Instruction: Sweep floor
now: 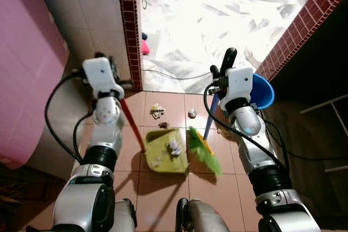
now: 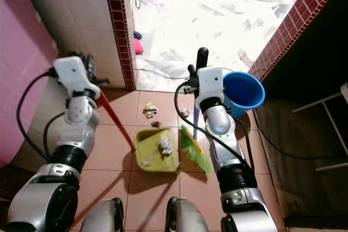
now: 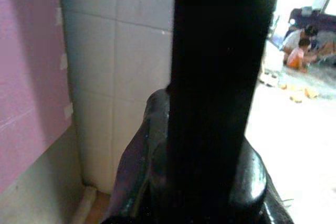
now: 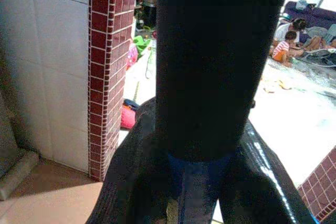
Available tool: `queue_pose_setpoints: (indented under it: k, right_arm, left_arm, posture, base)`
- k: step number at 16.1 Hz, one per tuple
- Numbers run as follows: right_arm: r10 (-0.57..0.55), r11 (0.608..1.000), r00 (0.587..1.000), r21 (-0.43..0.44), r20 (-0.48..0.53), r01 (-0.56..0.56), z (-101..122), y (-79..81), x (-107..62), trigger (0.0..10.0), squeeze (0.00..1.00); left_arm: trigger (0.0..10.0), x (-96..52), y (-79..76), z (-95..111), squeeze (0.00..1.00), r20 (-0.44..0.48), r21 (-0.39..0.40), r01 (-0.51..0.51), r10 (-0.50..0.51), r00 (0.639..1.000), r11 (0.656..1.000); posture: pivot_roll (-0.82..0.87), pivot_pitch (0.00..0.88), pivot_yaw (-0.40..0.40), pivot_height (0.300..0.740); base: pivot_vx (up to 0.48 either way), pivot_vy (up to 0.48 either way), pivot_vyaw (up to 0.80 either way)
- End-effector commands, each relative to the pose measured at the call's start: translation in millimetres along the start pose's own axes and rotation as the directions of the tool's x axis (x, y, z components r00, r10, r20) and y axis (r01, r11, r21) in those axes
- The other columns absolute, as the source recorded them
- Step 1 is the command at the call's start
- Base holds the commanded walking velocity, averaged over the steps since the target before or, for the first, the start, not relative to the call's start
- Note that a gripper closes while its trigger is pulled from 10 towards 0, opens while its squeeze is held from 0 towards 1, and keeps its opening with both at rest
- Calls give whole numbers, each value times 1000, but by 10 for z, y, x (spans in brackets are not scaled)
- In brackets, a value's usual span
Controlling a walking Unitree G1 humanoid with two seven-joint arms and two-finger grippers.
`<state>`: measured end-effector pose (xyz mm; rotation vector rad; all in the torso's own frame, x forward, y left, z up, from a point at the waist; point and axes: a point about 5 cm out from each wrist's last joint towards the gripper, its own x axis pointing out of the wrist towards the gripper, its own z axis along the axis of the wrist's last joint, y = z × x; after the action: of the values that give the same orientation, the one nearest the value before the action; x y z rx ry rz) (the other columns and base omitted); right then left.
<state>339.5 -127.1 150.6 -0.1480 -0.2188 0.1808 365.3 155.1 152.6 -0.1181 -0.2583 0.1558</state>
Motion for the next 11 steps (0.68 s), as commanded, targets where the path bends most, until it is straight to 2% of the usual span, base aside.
queue_pose_setpoints:
  k: [1, 3, 4, 5, 7, 8, 9, 11]
  right_arm:
    - [-8, 1000, 1000, -21, 6, 8, -18, -8, -10, 10000, 0]
    - [1, 999, 1000, -36, -1, -1, -47, 7, -5, 10000, 0]
    - [2, 999, 1000, -43, -1, -2, -52, 6, -5, 10000, 0]
    - [2, 999, 1000, -52, -1, -2, -56, 7, -3, 10000, 0]
    - [6, 998, 1000, -68, 2, -6, -57, 11, -5, 10000, 0]
    - [8, 997, 1000, -76, 5, -8, -59, 11, -6, 10000, 0]
    - [6, 997, 1000, -81, 3, -5, -75, 8, -17, 10000, 0]
    - [-3, 996, 1000, -90, 4, 3, -78, -4, -22, 10000, 0]
  left_arm:
    - [10000, 75, -35, 164, 0, 48, -61, -1, 4, 999, 998]
    - [10000, 88, -14, 161, 0, 5, -154, -5, 6, 1000, 988]
    - [10000, 85, -35, 142, 0, -14, -180, 30, -33, 999, 983]
    - [10000, 70, -39, 126, 0, -25, -251, 39, -46, 999, 967]
    - [10000, 66, -29, 118, 0, -47, -312, 6, -22, 999, 950]
    - [10000, 72, -22, 113, 0, -69, -350, -14, -11, 998, 937]
    - [10000, 85, -15, 108, 0, -110, -430, -27, -23, 994, 903]
    - [10000, 97, 5, 119, 0, -114, -438, -40, -12, 993, 898]
  posture:
    - [-59, 112, -48, 740]
    - [-52, 107, -51, 740]
    - [-52, 107, -51, 740]
    - [-53, 105, -54, 740]
    - [-53, 103, -54, 740]
    - [-53, 104, -56, 740]
    - [-55, 107, -57, 740]
    - [-57, 110, -58, 740]
  base:
    - [0, 0, 0]
    - [0, 0, 0]
    - [0, 0, 0]
    - [0, 0, 0]
    - [0, 0, 0]
    - [0, 0, 0]
    - [0, 0, 0]
    - [0, 0, 0]
